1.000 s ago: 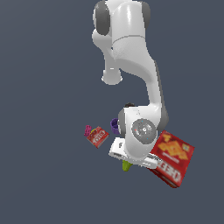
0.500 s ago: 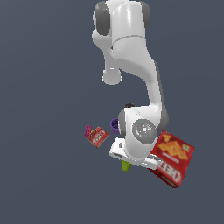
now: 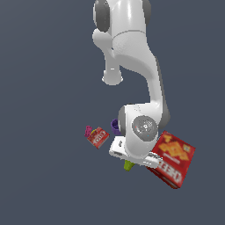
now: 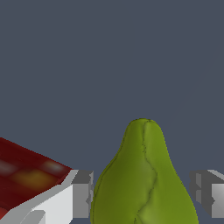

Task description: Pick up a designated object from a clutter of objects.

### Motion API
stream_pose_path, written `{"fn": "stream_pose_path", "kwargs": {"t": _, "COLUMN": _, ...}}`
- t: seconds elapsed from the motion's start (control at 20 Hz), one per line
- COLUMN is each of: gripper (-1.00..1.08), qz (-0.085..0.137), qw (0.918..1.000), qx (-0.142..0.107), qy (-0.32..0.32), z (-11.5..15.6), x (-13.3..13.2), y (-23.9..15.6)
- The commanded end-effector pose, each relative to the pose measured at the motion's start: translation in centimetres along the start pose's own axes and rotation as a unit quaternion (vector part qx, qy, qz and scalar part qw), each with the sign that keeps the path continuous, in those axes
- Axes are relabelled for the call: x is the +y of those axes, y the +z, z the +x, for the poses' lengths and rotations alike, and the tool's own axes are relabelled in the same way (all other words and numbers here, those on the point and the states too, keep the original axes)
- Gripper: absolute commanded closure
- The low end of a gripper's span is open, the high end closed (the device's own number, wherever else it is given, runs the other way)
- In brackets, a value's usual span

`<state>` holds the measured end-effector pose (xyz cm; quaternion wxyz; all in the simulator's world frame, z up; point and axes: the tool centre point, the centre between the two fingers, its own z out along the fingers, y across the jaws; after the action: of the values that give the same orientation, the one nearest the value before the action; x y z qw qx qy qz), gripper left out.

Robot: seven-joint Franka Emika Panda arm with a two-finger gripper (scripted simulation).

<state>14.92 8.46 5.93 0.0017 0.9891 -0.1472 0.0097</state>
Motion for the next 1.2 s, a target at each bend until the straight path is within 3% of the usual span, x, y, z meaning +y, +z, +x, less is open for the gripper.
{"fn": "stream_pose_path", "kwargs": {"t": 0.0, "gripper": 1.08, "qz": 0.001, "qw": 1.0, "qx": 0.001, "qy": 0.0, "z": -0.1, "x": 0.3, "y": -1.2}}
{"fn": "stream_pose_path", "kwargs": {"t": 0.4, "gripper": 1.08, "qz": 0.001, "qw": 1.0, "qx": -0.001, "qy": -0.002, "z": -1.1, "x": 2.0, "y": -6.9}}
{"fn": "stream_pose_path", "kwargs": {"t": 1.15, "gripper": 1.08, "qz": 0.001, "qw": 1.0, "qx": -0.006, "qy": -0.005, "z": -3.7, "x": 7.1, "y": -23.8}}
